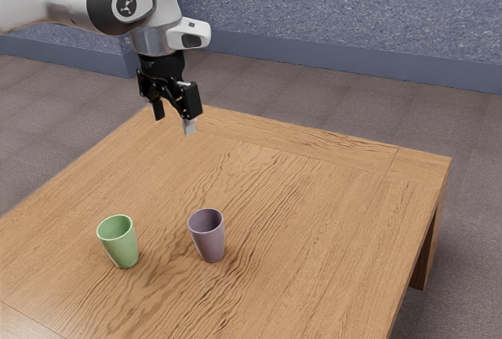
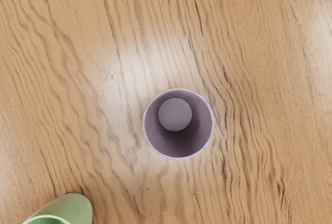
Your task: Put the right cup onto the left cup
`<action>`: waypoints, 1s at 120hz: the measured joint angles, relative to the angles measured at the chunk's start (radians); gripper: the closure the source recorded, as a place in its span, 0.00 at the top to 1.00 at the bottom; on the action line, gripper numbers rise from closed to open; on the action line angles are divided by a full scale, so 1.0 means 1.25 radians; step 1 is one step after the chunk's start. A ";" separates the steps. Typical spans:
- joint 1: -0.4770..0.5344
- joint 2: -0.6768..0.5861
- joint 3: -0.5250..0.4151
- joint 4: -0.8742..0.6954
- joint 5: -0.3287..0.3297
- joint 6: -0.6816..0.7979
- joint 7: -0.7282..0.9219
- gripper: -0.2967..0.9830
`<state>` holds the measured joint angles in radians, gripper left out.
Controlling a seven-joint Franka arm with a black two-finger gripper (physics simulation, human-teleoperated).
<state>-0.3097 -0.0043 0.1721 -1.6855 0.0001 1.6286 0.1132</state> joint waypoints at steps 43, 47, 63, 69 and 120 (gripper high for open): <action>0.004 -0.002 -0.001 -0.068 -0.003 0.050 0.002 0.77; 0.005 0.000 -0.001 -0.078 -0.006 0.057 0.002 0.77; 0.010 0.006 -0.001 -0.122 -0.020 0.089 0.002 0.77; 0.012 0.007 -0.001 -0.145 -0.025 0.107 0.002 0.76; 0.043 0.056 -0.008 -0.284 -0.085 0.282 0.003 0.70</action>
<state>-0.2554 0.0652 0.1616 -2.0410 -0.1065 1.9807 0.1166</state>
